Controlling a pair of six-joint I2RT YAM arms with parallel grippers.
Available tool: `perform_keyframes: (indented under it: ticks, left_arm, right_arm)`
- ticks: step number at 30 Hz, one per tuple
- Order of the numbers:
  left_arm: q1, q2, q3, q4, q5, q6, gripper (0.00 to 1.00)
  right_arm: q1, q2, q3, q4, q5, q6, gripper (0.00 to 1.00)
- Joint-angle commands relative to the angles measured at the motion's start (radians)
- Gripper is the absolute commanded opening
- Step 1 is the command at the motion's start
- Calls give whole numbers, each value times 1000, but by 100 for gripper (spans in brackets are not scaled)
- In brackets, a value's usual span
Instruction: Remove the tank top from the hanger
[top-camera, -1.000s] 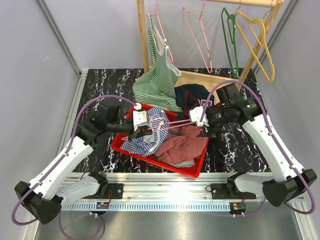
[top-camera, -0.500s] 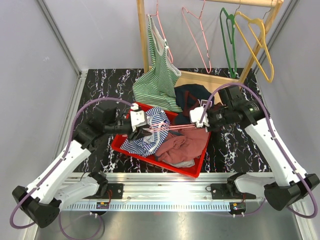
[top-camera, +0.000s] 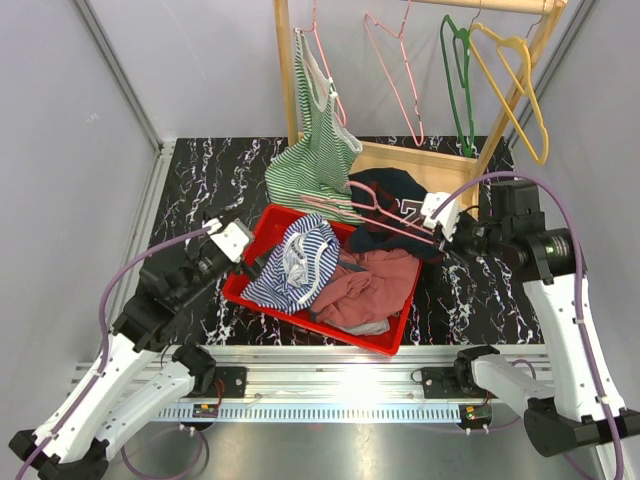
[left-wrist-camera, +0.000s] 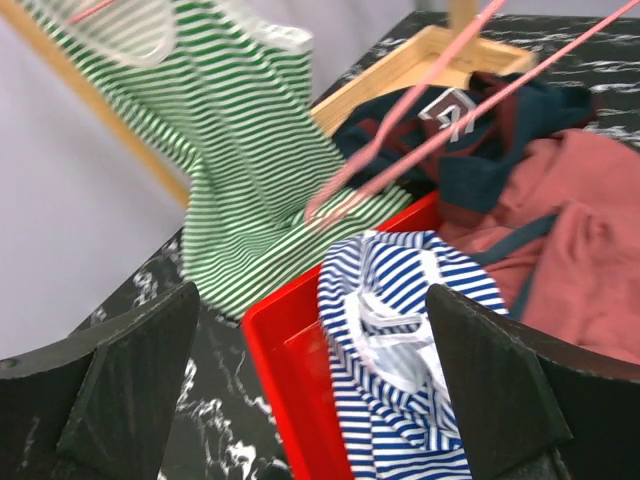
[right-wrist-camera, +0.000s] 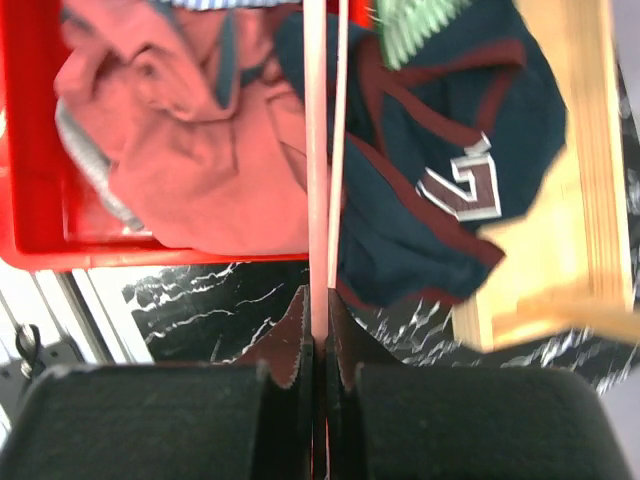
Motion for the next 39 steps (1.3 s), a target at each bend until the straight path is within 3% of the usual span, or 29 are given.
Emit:
perform_keyframes:
  ticks: [1, 4, 11, 27, 39]
  left_arm:
    - [5, 1, -25, 66, -128, -11, 99]
    - [5, 8, -28, 52, -128, -11, 99]
    - [5, -2, -40, 56, -139, -6, 99]
    - [6, -2, -65, 84, -133, -12, 99]
    - [12, 9, -71, 90, -122, -21, 99]
  right_arm:
    - [-27, -40, 22, 87, 89, 225, 0]
    - [-31, -16, 63, 110, 214, 282, 0]
    - [-31, 59, 212, 111, 318, 380, 0]
    - [-29, 335, 591, 222, 208, 625, 0]
    - [-8, 720, 1040, 288, 150, 977, 0]
